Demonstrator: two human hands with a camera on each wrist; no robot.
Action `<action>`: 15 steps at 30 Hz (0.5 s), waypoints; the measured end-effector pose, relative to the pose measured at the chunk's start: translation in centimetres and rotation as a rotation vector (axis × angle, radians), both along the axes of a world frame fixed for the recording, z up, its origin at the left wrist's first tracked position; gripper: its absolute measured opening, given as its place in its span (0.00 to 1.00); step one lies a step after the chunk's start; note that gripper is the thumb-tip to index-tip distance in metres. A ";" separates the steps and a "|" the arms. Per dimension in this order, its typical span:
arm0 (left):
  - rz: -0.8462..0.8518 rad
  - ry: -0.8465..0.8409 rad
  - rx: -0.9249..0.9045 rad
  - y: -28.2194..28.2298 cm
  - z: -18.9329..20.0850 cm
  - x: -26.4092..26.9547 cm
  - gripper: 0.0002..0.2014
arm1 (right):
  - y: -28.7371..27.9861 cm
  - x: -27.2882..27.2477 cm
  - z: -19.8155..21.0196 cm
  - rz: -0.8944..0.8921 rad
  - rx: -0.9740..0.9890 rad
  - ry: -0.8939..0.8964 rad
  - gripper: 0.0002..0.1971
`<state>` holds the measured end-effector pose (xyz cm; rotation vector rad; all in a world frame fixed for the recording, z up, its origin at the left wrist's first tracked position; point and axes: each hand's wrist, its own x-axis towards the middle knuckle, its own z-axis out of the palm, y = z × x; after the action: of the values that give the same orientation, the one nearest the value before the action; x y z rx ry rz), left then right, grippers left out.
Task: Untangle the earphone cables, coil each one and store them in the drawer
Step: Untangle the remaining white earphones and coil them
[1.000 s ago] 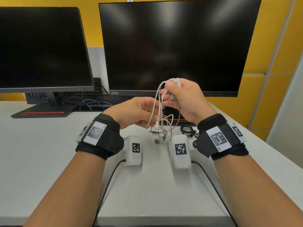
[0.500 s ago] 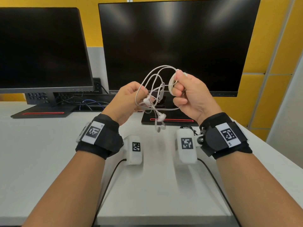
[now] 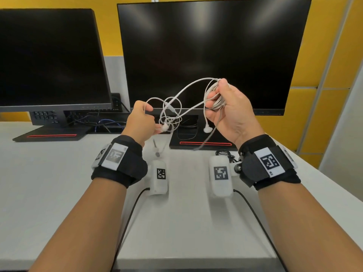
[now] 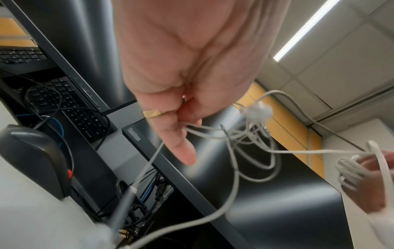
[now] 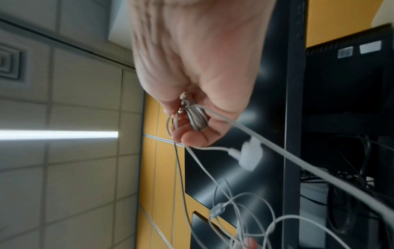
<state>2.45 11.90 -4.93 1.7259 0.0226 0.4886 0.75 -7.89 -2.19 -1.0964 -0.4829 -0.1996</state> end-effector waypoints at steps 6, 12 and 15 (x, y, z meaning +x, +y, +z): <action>0.008 0.188 0.199 -0.5 0.2 0.0 0.13 | 0.1 -0.1 0.0 0.017 -0.020 -0.043 0.15; -0.209 -0.060 0.296 -1.0 1.2 -1.5 0.25 | 1.0 -0.3 -0.5 0.015 -0.193 -0.064 0.13; -0.553 -0.025 0.348 -1.4 1.3 -2.8 0.28 | 1.0 -0.3 -0.4 0.044 -0.125 -0.051 0.12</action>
<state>-0.33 10.50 -3.60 1.9623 -0.5728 0.1027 0.41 -6.87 -2.63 -1.2040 -0.5711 -0.1609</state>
